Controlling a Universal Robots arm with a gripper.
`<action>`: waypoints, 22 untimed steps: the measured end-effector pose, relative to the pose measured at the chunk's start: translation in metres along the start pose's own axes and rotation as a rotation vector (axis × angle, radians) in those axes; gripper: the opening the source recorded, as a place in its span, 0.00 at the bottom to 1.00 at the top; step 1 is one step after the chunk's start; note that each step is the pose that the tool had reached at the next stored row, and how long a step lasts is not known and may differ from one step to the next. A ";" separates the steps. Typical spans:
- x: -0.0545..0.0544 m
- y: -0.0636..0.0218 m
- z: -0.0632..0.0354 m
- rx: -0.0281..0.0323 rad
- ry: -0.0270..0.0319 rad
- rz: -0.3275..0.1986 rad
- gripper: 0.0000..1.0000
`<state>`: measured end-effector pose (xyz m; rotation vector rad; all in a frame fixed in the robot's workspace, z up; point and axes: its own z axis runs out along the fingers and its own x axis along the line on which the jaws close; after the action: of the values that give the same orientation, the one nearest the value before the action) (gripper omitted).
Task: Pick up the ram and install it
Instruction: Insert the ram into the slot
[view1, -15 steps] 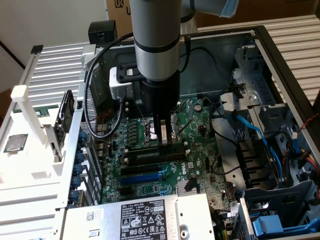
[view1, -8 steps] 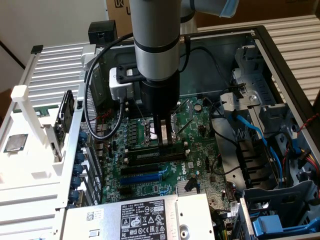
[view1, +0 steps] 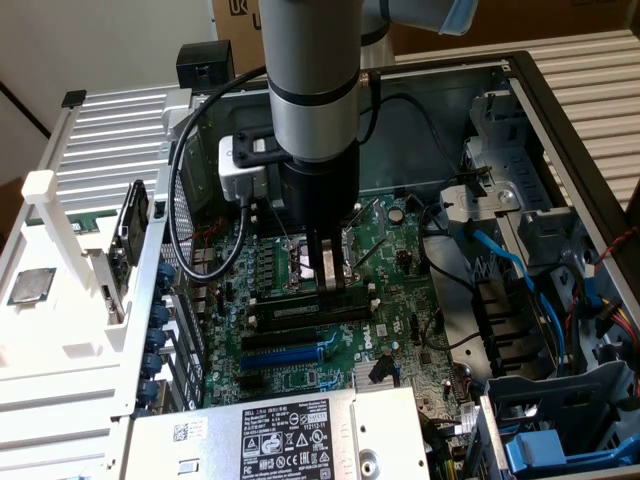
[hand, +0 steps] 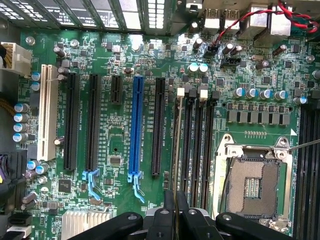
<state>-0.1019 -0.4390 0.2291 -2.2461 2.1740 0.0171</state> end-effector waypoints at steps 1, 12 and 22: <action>0.000 0.0000 0.0000 0.0001 -0.0001 0.000 0.13; 0.000 0.0000 0.0005 0.0017 0.0002 0.000 0.13; 0.000 0.0000 0.0018 0.0035 0.0003 0.000 0.13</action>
<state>-0.1019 -0.4392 0.2273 -2.2446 2.1723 0.0130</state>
